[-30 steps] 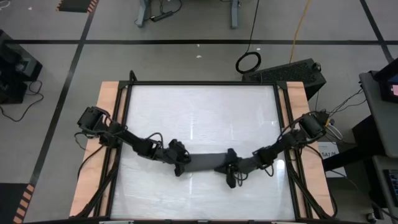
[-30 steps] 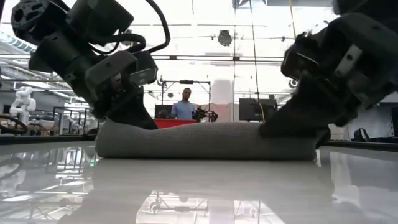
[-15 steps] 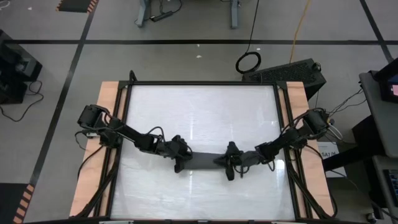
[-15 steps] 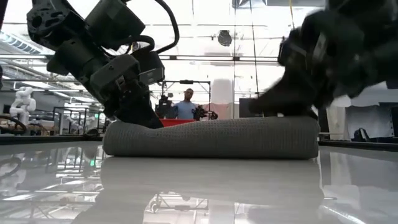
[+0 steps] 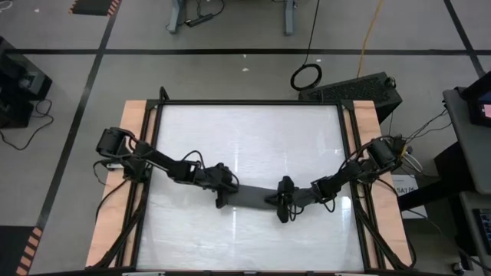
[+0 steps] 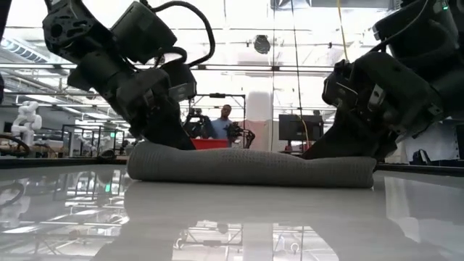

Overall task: Roll towel
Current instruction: Roll the gray towel, then return to Home Position

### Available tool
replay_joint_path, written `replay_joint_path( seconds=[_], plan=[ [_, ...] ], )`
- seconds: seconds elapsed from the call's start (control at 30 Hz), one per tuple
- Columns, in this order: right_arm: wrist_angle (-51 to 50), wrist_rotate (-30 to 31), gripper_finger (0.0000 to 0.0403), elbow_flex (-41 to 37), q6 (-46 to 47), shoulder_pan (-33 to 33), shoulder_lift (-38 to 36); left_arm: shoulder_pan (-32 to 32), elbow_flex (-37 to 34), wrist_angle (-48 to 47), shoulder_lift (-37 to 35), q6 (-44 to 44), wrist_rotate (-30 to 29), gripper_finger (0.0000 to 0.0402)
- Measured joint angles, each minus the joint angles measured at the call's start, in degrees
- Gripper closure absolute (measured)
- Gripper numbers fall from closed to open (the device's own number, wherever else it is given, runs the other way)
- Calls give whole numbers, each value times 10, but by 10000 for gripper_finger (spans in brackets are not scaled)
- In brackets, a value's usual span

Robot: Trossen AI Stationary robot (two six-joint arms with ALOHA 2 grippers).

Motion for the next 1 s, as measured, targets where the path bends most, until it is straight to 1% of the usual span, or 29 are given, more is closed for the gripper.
replay_joint_path(
  seconds=[0.1,0.23,0.4,0.47,0.57,0.67,0.8,0.9,1.0],
  plan=[
    [14,-2,403,-1,-1,0,1,0,0,-4,-18,-14,14,338],
    [35,-17,403,-2,-2,0,-11,0,0,-30,-65,-15,16,338],
    [42,-30,403,-2,-13,0,-40,0,0,-101,-124,-13,8,338],
    [41,-46,403,-2,-13,-4,-51,0,0,-118,-143,-16,6,338],
    [42,-81,403,-2,-12,-12,-80,0,0,-123,-182,-42,5,338],
    [41,-97,403,-2,-18,-21,-132,-4,1,-104,-236,-45,4,338],
    [16,-86,403,-2,-92,-28,-229,-8,17,-97,-319,-40,-10,338],
    [-39,-80,403,-2,-134,-32,-310,-9,24,-96,-368,-39,-14,338],
    [-114,-77,403,-2,-137,-34,-391,-9,25,-92,-400,-43,-4,338]
  ],
)
